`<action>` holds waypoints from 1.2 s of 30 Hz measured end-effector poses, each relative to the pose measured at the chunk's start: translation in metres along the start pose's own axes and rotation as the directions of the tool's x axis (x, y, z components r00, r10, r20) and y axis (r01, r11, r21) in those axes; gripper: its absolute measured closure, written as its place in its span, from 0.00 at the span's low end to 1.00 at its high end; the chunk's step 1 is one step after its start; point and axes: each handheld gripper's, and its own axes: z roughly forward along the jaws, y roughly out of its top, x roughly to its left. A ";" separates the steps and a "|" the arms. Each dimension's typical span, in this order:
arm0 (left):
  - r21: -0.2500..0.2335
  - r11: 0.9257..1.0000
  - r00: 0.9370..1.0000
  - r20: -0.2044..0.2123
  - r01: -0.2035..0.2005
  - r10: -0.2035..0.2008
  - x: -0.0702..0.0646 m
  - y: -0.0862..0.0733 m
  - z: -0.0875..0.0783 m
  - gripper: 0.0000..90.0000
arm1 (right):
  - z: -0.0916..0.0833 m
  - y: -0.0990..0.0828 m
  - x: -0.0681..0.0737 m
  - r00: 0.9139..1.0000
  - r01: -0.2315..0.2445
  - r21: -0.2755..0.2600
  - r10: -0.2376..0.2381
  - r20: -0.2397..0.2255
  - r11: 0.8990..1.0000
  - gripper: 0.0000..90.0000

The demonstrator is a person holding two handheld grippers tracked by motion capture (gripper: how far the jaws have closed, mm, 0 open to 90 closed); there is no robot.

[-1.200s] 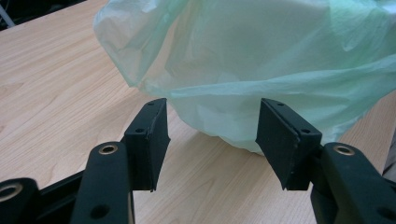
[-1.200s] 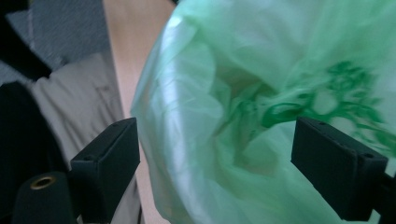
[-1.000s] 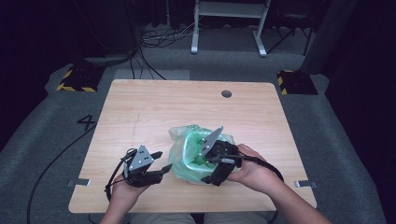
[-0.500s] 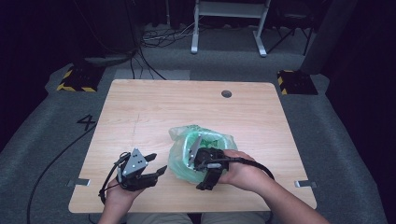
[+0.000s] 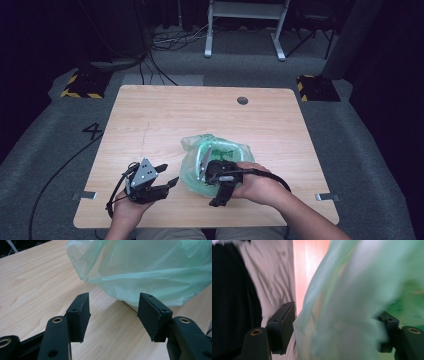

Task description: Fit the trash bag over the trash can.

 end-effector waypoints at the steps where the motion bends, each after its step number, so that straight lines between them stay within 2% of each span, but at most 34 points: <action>1: -0.001 1.000 1.000 0.001 0.001 -0.001 0.000 0.000 0.000 0.48 | 0.000 0.000 0.000 1.000 0.000 0.000 0.000 0.000 1.000 0.30; 3: 0.000 1.000 1.000 0.001 0.000 0.000 0.000 0.000 0.000 0.48 | -0.012 0.000 0.001 1.000 -0.009 -0.067 0.011 0.029 0.998 0.29; 6: 0.004 1.000 1.000 0.004 -0.005 0.005 -0.001 0.000 0.002 0.48 | -0.021 0.004 0.002 0.998 -0.013 -0.136 0.021 0.063 0.991 0.27; 9: 0.006 1.000 1.000 0.008 -0.008 0.008 -0.003 0.000 0.003 0.48 | -0.020 0.011 0.004 0.998 0.000 -0.151 0.010 0.066 0.988 0.27; 14: 0.025 0.999 0.999 0.027 -0.027 0.027 -0.013 -0.001 0.014 0.48 | -0.004 0.024 0.006 0.999 0.034 -0.090 -0.032 0.026 0.995 0.27; 19: 0.045 0.997 0.997 0.042 -0.060 0.058 -0.019 -0.001 0.021 0.48 | 0.009 0.028 0.001 0.999 0.023 -0.026 -0.023 -0.029 0.999 0.30; 21: 0.042 0.998 0.998 0.042 -0.054 0.052 -0.019 -0.001 0.020 0.48 | 0.011 0.029 0.001 0.999 0.014 0.011 -0.014 -0.043 1.000 0.33; 23: 0.035 0.999 0.999 0.038 -0.040 0.039 -0.016 -0.001 0.018 0.48 | 0.013 0.030 0.002 0.999 0.026 0.028 -0.025 -0.046 0.999 0.33; 25: 0.032 0.999 0.999 0.032 -0.037 0.036 -0.013 -0.001 0.016 0.48 | 0.013 0.029 0.002 0.999 0.025 0.018 -0.024 -0.042 1.000 0.32; 27: 0.027 0.999 0.999 0.023 -0.028 0.028 -0.010 -0.002 0.013 0.48 | 0.008 0.027 0.001 0.999 0.005 -0.005 -0.006 -0.035 1.000 0.31; 29: 0.022 1.000 1.000 0.015 -0.016 0.015 -0.005 -0.003 0.010 0.48 | -0.001 0.022 0.000 1.000 -0.013 -0.057 0.013 -0.006 0.998 0.30; 31: 0.019 1.000 1.000 -0.002 -0.007 0.007 -0.001 -0.005 0.008 0.48 | -0.012 0.015 0.000 0.999 -0.034 -0.128 0.036 0.019 0.991 0.30; 33: 0.028 1.000 1.000 -0.024 0.005 -0.004 0.004 -0.007 0.008 0.48 | -0.024 0.007 -0.001 0.998 -0.034 -0.209 0.043 0.041 0.977 0.29; 36: 0.046 0.999 0.999 -0.049 0.012 -0.010 0.008 -0.011 0.009 0.47 | -0.038 -0.004 -0.003 0.993 -0.047 -0.307 0.077 0.087 0.951 0.27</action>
